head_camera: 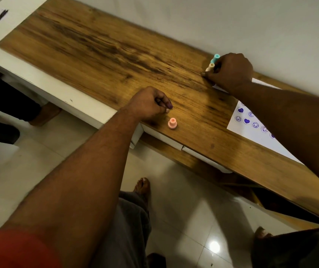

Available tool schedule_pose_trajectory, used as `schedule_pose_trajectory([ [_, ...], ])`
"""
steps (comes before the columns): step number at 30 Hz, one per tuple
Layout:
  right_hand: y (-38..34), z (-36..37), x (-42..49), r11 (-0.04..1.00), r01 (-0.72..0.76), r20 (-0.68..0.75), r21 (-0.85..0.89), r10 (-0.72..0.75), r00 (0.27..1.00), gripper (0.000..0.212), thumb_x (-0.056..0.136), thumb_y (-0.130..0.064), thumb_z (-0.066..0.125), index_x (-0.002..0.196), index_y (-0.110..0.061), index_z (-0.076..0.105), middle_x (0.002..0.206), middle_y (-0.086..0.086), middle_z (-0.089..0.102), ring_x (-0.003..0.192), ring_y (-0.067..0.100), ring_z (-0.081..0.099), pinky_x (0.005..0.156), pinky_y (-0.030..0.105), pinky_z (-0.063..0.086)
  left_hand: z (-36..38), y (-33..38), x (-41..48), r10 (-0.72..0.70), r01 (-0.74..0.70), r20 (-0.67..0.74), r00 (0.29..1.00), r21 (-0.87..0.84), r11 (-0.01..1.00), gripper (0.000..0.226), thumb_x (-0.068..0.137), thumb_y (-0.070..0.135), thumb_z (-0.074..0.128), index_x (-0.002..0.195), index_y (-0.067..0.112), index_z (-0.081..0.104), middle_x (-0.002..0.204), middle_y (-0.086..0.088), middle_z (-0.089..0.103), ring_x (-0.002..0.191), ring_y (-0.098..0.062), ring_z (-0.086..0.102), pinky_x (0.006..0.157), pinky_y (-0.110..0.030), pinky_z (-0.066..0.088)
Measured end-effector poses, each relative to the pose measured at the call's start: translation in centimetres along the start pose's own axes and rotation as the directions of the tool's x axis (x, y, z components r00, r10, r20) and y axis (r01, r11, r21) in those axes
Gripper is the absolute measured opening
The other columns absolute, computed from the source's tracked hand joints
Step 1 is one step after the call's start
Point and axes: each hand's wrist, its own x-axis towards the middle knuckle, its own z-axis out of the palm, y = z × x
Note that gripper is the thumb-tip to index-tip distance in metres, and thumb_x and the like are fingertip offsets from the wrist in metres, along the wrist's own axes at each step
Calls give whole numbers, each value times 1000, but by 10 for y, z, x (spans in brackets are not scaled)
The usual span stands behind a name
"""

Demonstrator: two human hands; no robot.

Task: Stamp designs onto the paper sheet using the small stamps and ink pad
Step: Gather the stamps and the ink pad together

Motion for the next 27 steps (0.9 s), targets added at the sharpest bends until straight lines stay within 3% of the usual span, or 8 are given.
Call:
schedule_pose_trajectory([
  [5, -1, -21, -13, 997, 0, -123, 74, 9, 992, 60, 78, -73, 65, 108, -23, 78, 99, 0, 75, 96, 22, 68, 71, 30, 45, 1, -1, 1, -1, 1, -2, 1000, -1, 1000, 24, 85, 14, 86, 85, 37, 79, 87, 10, 77, 86, -4, 70, 82, -25, 55],
  [8, -10, -40, -45, 951, 173, -187, 256, -127, 974, 53, 82, -74, 63, 102, -27, 77, 88, -8, 73, 88, 14, 67, 75, 32, 51, 0, -1, 0, -1, 1, 3, 1000, -6, 1000, 23, 86, 13, 86, 86, 35, 79, 87, 12, 77, 86, -3, 70, 82, -25, 55],
  [11, -24, -44, -95, 823, 394, -42, 408, -414, 909, 62, 80, -79, 64, 117, -30, 72, 93, -14, 69, 85, 4, 62, 73, 28, 51, -1, 0, 0, -7, 7, 10, 1000, -10, 1000, 22, 85, 14, 86, 88, 34, 80, 89, 10, 78, 89, -6, 72, 84, -26, 56],
  [14, -37, -32, -130, 794, 453, 149, 406, -547, 824, 82, 76, -85, 60, 136, -31, 61, 112, -12, 68, 98, 6, 60, 80, 28, 50, -1, 0, -3, -10, 9, -4, 1000, -25, 1000, 23, 85, 15, 86, 87, 36, 80, 88, 8, 78, 87, -6, 72, 81, -25, 54],
  [16, -45, -21, -138, 794, 464, 183, 393, -562, 807, 80, 78, -81, 63, 139, -30, 59, 116, -10, 68, 102, 9, 61, 82, 28, 51, 0, -1, -4, -13, 12, -15, 1000, -37, 999, 24, 85, 14, 86, 87, 37, 79, 88, 8, 78, 87, -7, 72, 83, -27, 57],
  [21, -63, -7, -142, 784, 488, 78, 384, -554, 829, 45, 91, -54, 64, 129, -29, 67, 108, -10, 72, 93, 8, 65, 72, 26, 54, 0, -1, -5, -7, 6, -35, 999, -42, 999, 29, 86, 13, 85, 83, 40, 77, 89, 11, 78, 87, -4, 72, 84, -29, 60],
  [24, -68, -1, -135, 797, 476, 79, 371, -538, 839, 34, 93, -51, 63, 117, -28, 71, 101, -9, 71, 87, 8, 63, 69, 26, 52, 1, -2, -5, -8, 6, -36, 999, -39, 999, 28, 85, 13, 86, 84, 39, 77, 87, 10, 77, 84, -5, 72, 81, -28, 59],
  [27, -65, 4, -113, 864, 402, 24, 303, -429, 903, 33, 94, -51, 61, 113, -27, 74, 96, -9, 71, 83, 8, 63, 65, 24, 48, 1, -2, -5, -6, 5, -35, 999, -53, 999, 24, 84, 14, 88, 88, 36, 79, 86, 9, 77, 82, -3, 69, 78, -24, 55],
])
